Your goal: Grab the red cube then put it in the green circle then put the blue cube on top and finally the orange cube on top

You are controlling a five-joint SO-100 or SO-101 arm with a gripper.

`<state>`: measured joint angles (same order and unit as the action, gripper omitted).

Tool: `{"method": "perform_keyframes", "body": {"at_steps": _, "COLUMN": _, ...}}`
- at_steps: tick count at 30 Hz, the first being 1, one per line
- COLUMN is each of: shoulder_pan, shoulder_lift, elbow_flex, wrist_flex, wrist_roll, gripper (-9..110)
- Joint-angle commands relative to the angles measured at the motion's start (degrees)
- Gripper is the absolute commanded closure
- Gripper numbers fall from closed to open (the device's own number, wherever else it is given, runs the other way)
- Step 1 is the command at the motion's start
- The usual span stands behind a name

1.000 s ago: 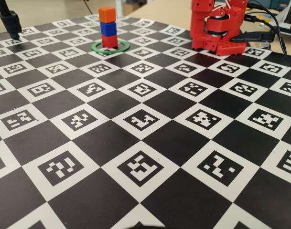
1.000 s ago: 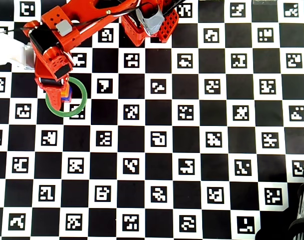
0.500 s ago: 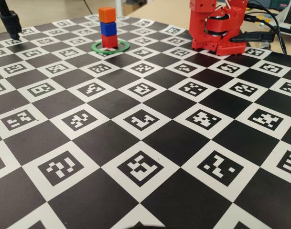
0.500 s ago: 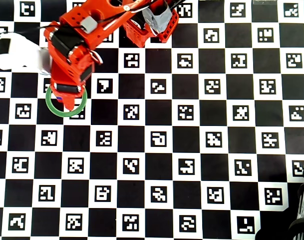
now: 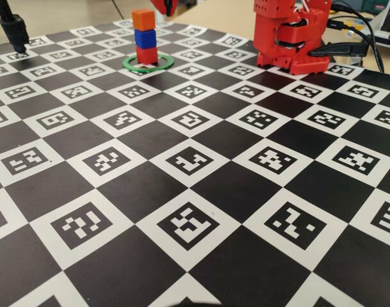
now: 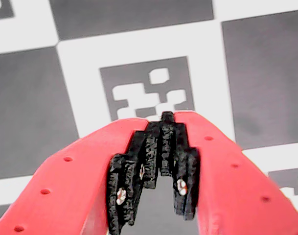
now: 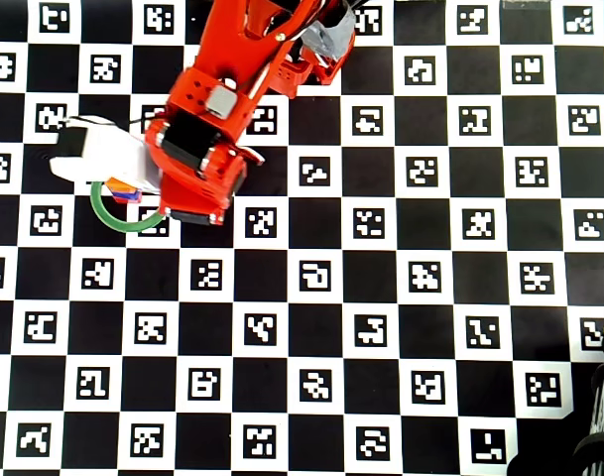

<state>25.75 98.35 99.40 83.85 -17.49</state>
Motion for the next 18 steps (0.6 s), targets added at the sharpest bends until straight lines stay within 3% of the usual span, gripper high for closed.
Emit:
{"method": "perform_keyframes", "body": {"at_steps": 1, "shoulder_pan": -3.2, "shoulder_lift": 7.9, "elbow_flex": 4.6, "wrist_flex": -5.7, "wrist_roll": 1.1, "gripper": 107}}
{"method": "perform_keyframes", "body": {"at_steps": 8, "shoulder_pan": -12.8, "shoulder_lift": 24.4, "elbow_flex": 28.7, "wrist_flex": -21.0, "wrist_roll": -9.0, "gripper": 107}}
{"method": "perform_keyframes", "body": {"at_steps": 18, "shoulder_pan": -19.2, "shoulder_lift": 42.4, "elbow_flex": 48.4, "wrist_flex": -31.3, "wrist_roll": -26.1, "gripper": 107}}
